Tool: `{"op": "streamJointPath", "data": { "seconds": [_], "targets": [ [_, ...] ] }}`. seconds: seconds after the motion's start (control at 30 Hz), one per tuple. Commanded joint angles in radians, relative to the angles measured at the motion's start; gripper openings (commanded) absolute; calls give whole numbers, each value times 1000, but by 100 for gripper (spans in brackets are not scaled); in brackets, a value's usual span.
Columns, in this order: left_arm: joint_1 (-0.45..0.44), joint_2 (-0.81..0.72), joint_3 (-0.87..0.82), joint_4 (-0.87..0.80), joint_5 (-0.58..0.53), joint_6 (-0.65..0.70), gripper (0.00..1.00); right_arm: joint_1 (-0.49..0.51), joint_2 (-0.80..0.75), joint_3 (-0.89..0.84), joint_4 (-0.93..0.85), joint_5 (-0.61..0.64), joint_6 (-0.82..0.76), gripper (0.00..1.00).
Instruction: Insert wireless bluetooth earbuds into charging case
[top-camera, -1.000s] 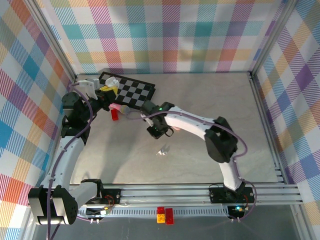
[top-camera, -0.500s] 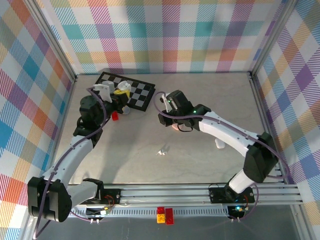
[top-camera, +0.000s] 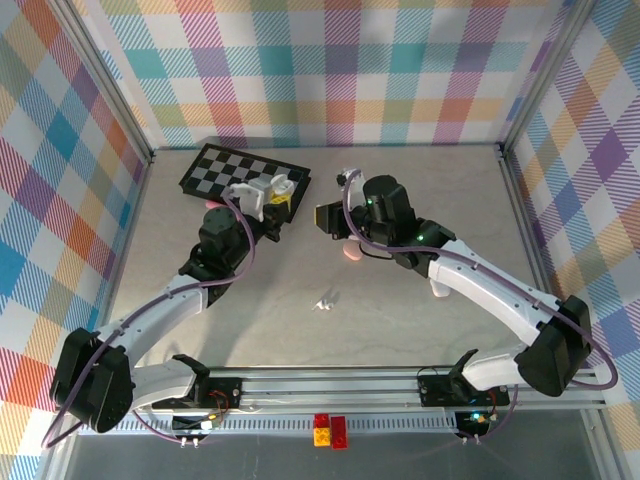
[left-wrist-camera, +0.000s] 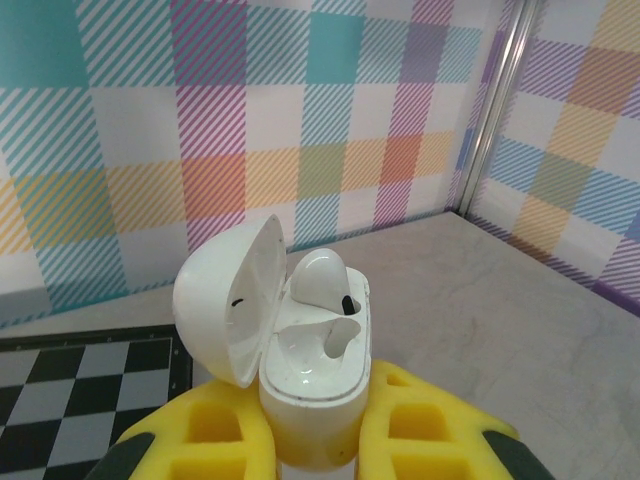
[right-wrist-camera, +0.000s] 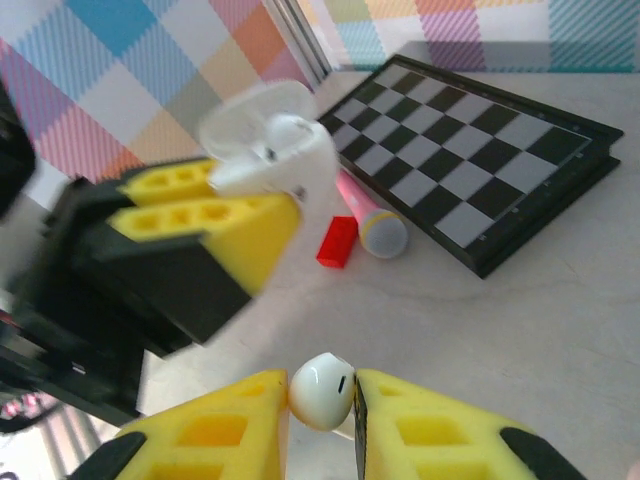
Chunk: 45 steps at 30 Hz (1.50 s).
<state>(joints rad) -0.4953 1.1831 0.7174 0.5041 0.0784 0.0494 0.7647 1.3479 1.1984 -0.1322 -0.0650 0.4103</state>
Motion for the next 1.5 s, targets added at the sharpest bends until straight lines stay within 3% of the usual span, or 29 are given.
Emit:
{"op": "streamJointPath", "data": {
  "seconds": [0.0, 0.47, 1.47],
  "targets": [
    [-37, 27, -15, 93, -51, 65, 0, -8, -27, 2, 85, -45, 59, 24],
    [-113, 57, -42, 175, -39, 142, 0, -28, 11, 32, 142, -64, 98, 24],
    [-118, 37, -64, 174, 34, 196, 0, -61, 112, 52, 210, -123, 141, 24]
  ]
}}
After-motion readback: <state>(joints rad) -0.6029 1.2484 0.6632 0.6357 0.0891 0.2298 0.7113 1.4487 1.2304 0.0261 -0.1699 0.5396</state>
